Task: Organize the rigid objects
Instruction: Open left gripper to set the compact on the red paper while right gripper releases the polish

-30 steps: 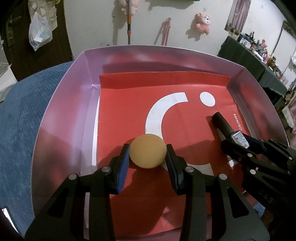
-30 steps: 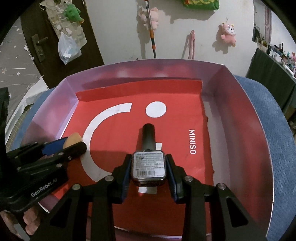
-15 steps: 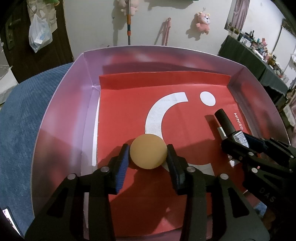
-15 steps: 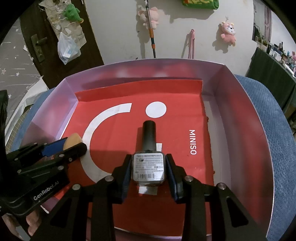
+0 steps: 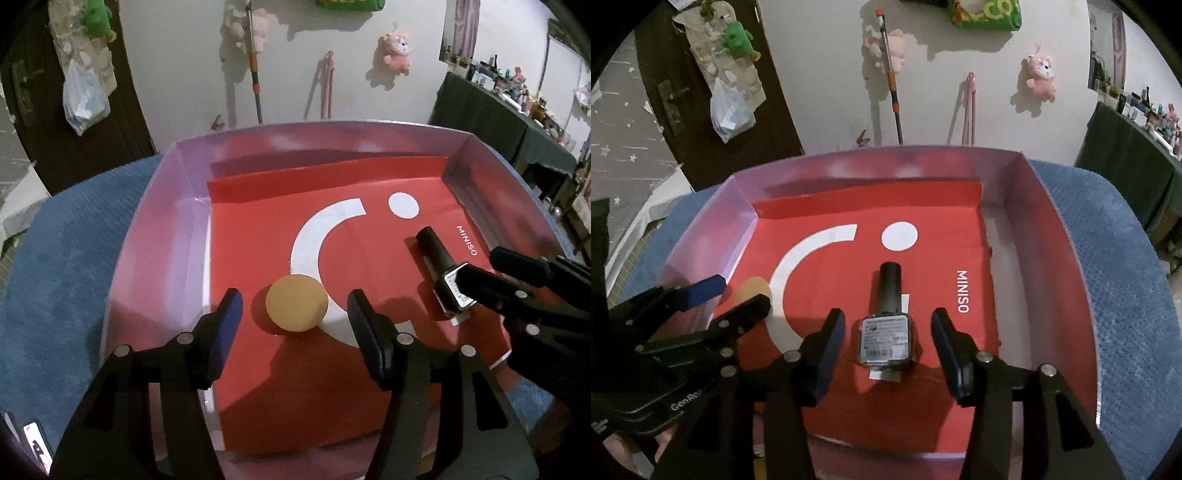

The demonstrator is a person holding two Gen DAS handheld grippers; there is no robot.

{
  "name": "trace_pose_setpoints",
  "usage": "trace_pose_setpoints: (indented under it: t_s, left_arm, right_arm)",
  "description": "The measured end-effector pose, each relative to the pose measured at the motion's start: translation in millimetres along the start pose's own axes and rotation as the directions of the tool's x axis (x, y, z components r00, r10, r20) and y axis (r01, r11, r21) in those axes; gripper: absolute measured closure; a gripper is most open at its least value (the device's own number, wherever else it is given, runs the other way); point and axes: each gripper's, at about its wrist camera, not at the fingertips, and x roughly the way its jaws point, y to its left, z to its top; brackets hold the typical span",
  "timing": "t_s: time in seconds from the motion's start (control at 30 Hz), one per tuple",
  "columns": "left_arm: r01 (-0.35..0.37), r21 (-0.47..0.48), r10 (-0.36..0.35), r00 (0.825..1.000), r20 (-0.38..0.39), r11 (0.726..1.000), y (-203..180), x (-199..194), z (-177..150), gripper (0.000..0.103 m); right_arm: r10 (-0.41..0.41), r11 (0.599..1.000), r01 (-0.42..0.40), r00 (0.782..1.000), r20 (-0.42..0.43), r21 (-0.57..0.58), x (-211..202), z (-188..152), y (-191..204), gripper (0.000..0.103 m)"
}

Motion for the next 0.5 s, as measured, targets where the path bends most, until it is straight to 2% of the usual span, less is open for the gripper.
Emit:
trace_pose_setpoints:
  t_s: [0.07,0.23,0.33,0.43,0.5]
  left_arm:
    - [-0.017,0.004,0.017,1.0,0.0,1.0,-0.5,-4.6,-0.1,0.035]
    - [-0.002,-0.021,0.002,0.999,0.036,1.0,3.4,-20.1,-2.0,0.033]
    - [0.008,-0.038,-0.006,0.999,0.049,0.999,6.8,-28.6,-3.5,0.026]
    - [0.005,-0.046,-0.002,0.997,0.074,0.999,7.9,-38.8,-6.4,0.025]
    - [0.0,-0.047,0.004,0.996,0.091,0.999,7.5,-46.7,-8.5,0.019]
  right_arm:
    - [0.004,1.0,-0.004,1.0,0.012,0.005,-6.0,-0.7,-1.0,0.049]
    - [0.013,1.0,-0.013,0.999,0.051,0.005,-24.4,-4.8,0.9,0.044]
    - [0.024,1.0,-0.025,0.996,0.083,0.006,-39.3,-7.3,2.2,0.038]
    - [0.033,0.999,-0.033,0.993,0.116,-0.001,-54.0,-10.1,5.8,0.032]
    - [0.038,0.999,-0.037,0.989,0.14,-0.011,-64.5,-13.2,10.1,0.029]
